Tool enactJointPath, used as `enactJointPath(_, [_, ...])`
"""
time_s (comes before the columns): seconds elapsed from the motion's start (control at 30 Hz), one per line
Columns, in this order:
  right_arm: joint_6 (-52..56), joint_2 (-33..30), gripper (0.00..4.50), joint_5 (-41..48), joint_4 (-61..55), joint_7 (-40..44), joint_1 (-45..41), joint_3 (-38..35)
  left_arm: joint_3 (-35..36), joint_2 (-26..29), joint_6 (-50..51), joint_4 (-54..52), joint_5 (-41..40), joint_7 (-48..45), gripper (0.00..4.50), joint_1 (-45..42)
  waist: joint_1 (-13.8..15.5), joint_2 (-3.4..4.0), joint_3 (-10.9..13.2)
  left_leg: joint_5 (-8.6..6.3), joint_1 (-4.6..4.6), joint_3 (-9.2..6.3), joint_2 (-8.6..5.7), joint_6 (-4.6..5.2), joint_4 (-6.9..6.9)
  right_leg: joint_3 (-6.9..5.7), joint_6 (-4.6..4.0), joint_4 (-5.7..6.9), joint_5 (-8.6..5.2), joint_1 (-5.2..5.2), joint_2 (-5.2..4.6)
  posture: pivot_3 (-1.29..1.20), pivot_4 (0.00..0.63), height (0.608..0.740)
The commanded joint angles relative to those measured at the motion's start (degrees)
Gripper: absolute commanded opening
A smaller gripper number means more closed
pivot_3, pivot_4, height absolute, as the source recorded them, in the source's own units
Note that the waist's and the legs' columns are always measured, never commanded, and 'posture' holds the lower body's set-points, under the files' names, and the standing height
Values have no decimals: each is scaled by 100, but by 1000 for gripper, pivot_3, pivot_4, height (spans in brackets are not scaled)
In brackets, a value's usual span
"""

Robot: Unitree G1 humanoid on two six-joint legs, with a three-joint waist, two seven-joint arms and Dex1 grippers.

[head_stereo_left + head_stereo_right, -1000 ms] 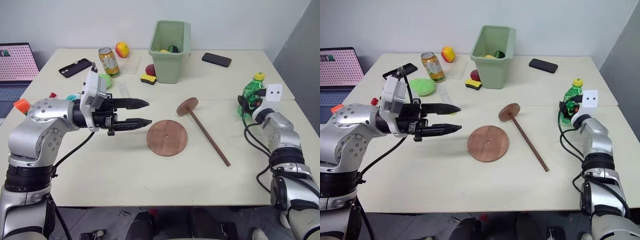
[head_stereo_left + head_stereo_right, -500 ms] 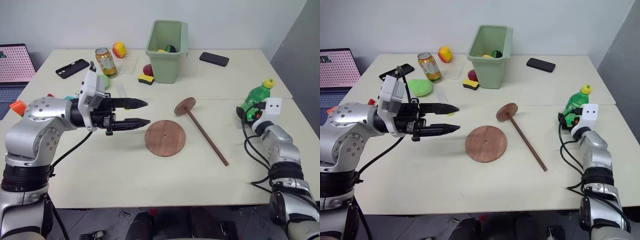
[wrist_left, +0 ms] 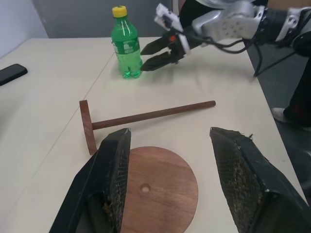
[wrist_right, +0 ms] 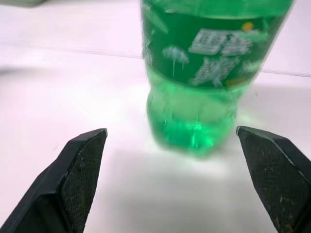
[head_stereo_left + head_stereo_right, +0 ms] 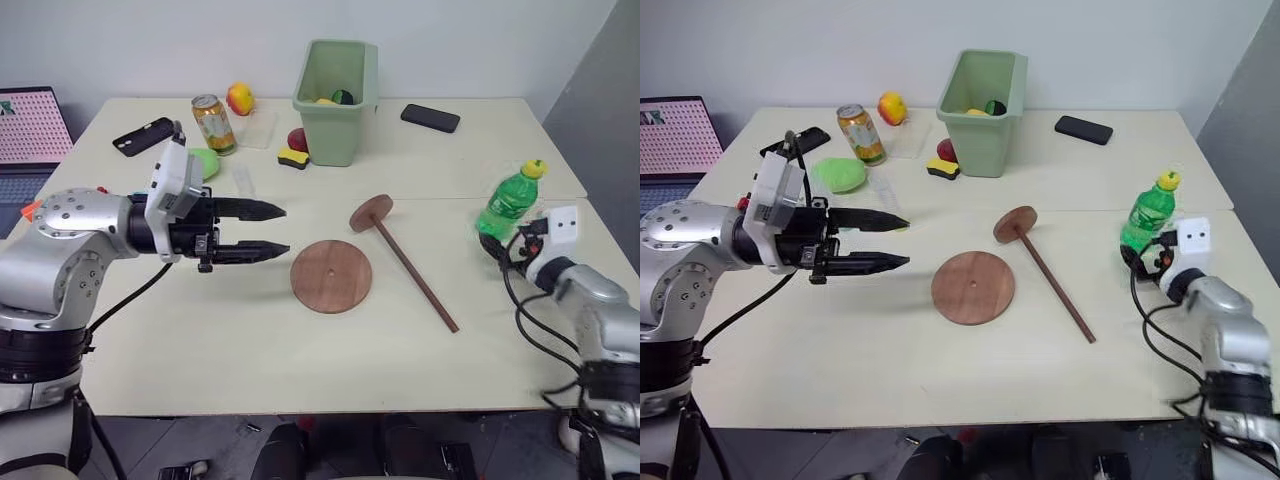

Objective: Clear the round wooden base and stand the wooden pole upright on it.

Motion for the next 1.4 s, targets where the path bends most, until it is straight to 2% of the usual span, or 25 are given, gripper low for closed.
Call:
enactJointPath(0.03, [722,-639,4477,518,-1068,575,244,-293,141,95,-140,52,40,-79,2699,-76,-12,1,1,0,3,3,-3,0,0,3,0,1,0,1,3,0,150,740])
enactJointPath(0.17, [1093,-1546,4477,1378,-1839,1830,307,-466,95,164,-194,191,98,-227,2699,-181,-5,6,4,-1,3,5,-3,2,0,5,0,1,0,0,3,0,150,740])
enactJointPath(0.3, [1064,-1757,4477,1858,-2261,2511,-341,69,57,208,-365,418,257,-343,2699,-296,-20,4,5,-2,5,2,3,3,-1,0,0,-2,0,4,9,0,150,740])
enactJointPath(0.4, [1156,-1645,4477,1839,-2248,2603,-924,652,29,327,-549,508,413,-530,2699,-229,-16,4,5,-2,7,-1,3,3,0,-2,0,-2,0,5,9,0,150,740])
enactJointPath(0.57, [1575,-1414,4477,1334,-1945,2228,-1747,1727,82,347,-570,507,410,-577,2699,-149,-2,3,6,-2,-7,-6,6,3,0,-6,0,-9,0,-4,0,0,150,740])
enactJointPath(0.7, [3113,-842,4477,1006,-1391,1474,-2765,2688,129,264,-452,280,286,-451,2699,-45,-8,3,6,-1,-13,-13,6,2,3,-7,0,-6,0,-11,-6,0,150,740])
enactJointPath(0.87, [4194,-489,4477,649,-1003,1099,-3537,3510,149,241,-383,174,241,-379,2699,-5,-16,3,6,0,-29,-48,5,-1,2,-9,-1,-1,0,-35,-4,0,150,740])
enactJointPath(1.03, [4003,274,4477,-81,183,510,-3859,3961,153,236,-368,140,225,-346,2699,11,-30,3,5,11,-36,-51,-3,-20,2,-15,-1,-2,0,-39,-5,0,150,740])
enactJointPath(1.17, [3882,518,3758,-350,544,480,-3884,4129,168,231,-375,103,223,-318,2699,54,-36,3,5,12,-36,-53,-3,-20,2,-16,-1,5,0,-43,-2,0,150,740])
enactJointPath(1.23, [3847,634,3156,-448,657,436,-3886,4115,171,225,-368,82,213,-288,2699,62,-39,3,5,12,-36,-52,-2,-21,2,-15,-1,3,0,-43,-3,0,150,740])
enactJointPath(1.4, [3911,701,1968,-544,639,448,-3949,3911,187,243,-377,58,199,-258,2699,101,-47,3,5,12,-33,-53,-2,-21,3,-16,-1,9,0,-43,0,0,150,740])
